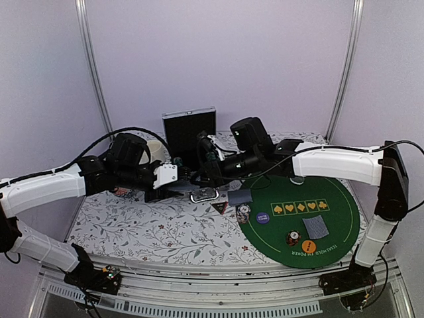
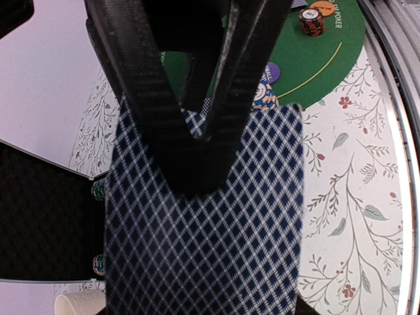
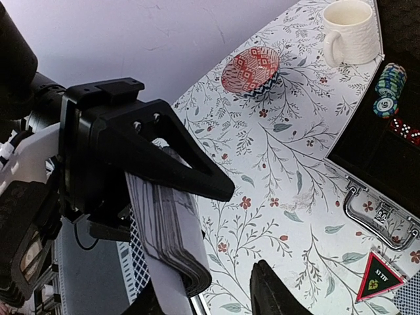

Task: Distribute texas hold em gaming equipment
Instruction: Pick up the poker card from the face-down deck piles.

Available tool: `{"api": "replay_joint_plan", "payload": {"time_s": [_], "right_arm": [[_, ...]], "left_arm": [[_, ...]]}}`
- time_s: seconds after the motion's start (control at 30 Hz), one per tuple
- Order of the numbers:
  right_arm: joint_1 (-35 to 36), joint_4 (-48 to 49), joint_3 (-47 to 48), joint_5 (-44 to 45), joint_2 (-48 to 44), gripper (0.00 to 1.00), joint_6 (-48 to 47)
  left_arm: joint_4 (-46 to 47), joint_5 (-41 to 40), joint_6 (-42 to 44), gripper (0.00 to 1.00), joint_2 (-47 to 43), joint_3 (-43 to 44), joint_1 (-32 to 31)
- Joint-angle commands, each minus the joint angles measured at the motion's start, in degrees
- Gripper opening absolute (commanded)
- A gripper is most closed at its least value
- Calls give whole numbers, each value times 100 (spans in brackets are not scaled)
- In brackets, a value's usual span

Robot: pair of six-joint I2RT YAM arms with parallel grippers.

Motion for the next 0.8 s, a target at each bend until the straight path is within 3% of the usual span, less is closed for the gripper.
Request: {"api": "replay_joint_plan", "payload": {"time_s": [0.0,0.3,0.77], "right_arm": [[-30,-165,84,-45,-295,34,-16],[-43,-497,122,20,-420,4,-89],[-250,-1197,126,231,-1174,2,-344]], "left_arm": [[200,88,20,45,-139,-35,-73],[200,97,20,45,-118,-37,-76],[238,81,13,45,-106,-61,-75]]}}
